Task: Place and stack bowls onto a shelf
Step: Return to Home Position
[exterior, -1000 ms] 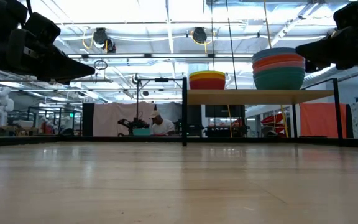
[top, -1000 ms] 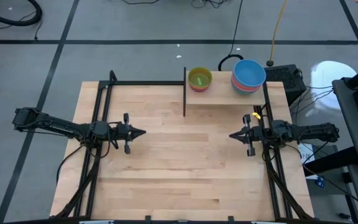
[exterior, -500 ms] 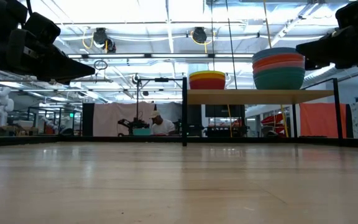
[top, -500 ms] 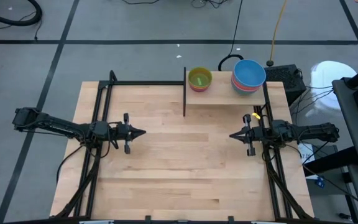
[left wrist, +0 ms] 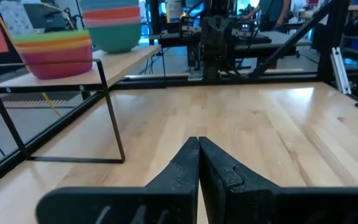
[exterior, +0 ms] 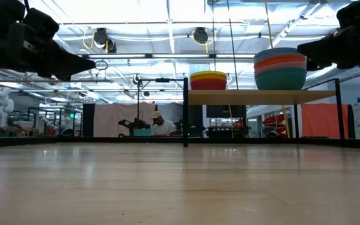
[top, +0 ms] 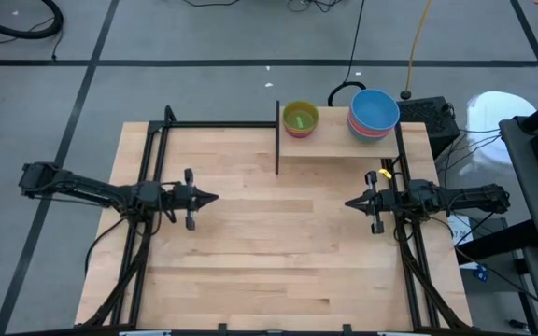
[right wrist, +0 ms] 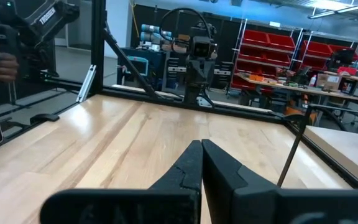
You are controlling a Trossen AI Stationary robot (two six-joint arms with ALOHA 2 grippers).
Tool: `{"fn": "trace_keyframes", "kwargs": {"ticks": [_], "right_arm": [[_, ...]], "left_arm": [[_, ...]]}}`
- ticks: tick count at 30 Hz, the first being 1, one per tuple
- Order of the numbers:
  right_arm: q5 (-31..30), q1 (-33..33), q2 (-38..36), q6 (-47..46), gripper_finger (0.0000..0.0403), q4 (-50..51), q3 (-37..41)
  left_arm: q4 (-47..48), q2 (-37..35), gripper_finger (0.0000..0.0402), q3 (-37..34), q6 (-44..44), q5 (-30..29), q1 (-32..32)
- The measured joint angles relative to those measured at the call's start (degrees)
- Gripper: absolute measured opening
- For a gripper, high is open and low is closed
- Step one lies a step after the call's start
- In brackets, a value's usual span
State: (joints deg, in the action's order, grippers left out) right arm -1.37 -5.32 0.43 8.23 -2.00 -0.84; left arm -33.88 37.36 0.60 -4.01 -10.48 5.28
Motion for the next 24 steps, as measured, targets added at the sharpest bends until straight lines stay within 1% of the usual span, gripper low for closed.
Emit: {"fn": "trace_keyframes", "kwargs": {"ticks": [3,8,12,17,24], "right_arm": [[-0.02,0.0,0.0,0.0,0.0,-0.08,0.0],[-0.02,0.0,0.0,0.0,0.0,-0.13,0.0],[-0.04,0.0,0.0,-0.02,0.0,-0.15,0.0],[-0.04,0.0,0.0,-0.02,0.0,-0.17,0.0],[-0.04,0.0,0.0,-0.02,0.0,-0.21,0.0]], "left_arm": [[1.55,-2.04,0.0005,0.0,-0.18,0.16,-0.02],[3.99,-6.48,0.0005,0.0,-0.92,2.6,0.0],[6.62,-11.02,0.0004,0.0,-0.93,2.62,-0.01],[13.46,-16.91,0.0005,0.0,-0.9,2.42,-0.02],[19.23,-23.7,0.0003,0.0,-1.52,2.04,-0.01]]}}
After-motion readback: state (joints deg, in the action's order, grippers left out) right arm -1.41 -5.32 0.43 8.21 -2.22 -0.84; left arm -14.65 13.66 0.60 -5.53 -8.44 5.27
